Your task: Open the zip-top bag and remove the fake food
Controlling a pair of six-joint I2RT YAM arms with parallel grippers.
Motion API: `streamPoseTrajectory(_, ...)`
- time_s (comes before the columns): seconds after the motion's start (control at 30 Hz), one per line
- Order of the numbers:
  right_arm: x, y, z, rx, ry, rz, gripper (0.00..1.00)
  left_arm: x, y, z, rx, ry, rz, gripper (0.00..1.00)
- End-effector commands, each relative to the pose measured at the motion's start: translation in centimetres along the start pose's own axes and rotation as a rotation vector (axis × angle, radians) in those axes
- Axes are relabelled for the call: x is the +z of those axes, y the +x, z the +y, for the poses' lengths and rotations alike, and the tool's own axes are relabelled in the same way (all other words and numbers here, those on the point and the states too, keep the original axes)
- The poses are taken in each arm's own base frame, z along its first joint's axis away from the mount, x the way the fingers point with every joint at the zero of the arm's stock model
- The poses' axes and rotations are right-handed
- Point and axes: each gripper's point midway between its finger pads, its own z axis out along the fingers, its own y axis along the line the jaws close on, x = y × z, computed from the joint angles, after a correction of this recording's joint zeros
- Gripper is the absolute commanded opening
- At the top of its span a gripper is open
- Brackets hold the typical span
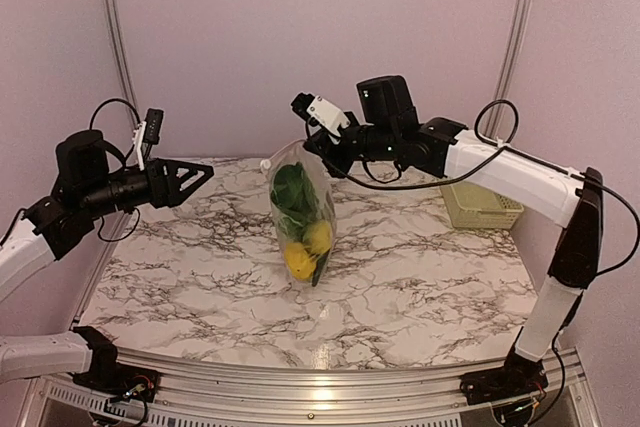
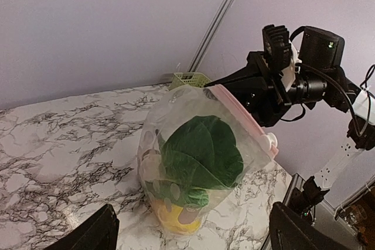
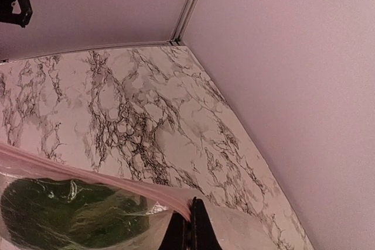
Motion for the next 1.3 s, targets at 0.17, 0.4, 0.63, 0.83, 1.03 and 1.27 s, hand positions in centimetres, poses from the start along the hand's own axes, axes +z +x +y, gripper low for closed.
streamPoseTrajectory(0.17,0.1,-0.9,-2.7,0.195,0.173,0.112,0.0,2.8,1.3,-4.6,0.156,0.106,-0.047,0.87)
streamPoseTrajectory(0.4,-0.1,-1.6,-2.2,0.219,0.18,0.115,0.0,5.5,0.7,-4.6,0.154,0.073,-0.11,0.7)
streamPoseTrajectory(0.63,-0.3,-1.9,-1.7,0.23,0.148,0.101,0.0,6.8,0.7,-2.8,0.238,-0.008,-0.126,0.56)
streamPoseTrajectory(0.83,-0.4,-2.1,-1.2,0.232,0.117,0.089,0.0,7.8,0.9,-2.1,0.305,-0.026,-0.15,0.5)
streamPoseTrajectory(1.03,-0.5,-2.1,-0.9,0.214,0.103,0.084,0.0,10.0,1.7,-2.0,0.302,0.018,-0.112,0.28)
streamPoseTrajectory(1.27,-1.1,-2.5,-0.9,0.186,0.097,0.075,0.0,10.4,1.3,-1.4,0.301,0.023,-0.125,0.1)
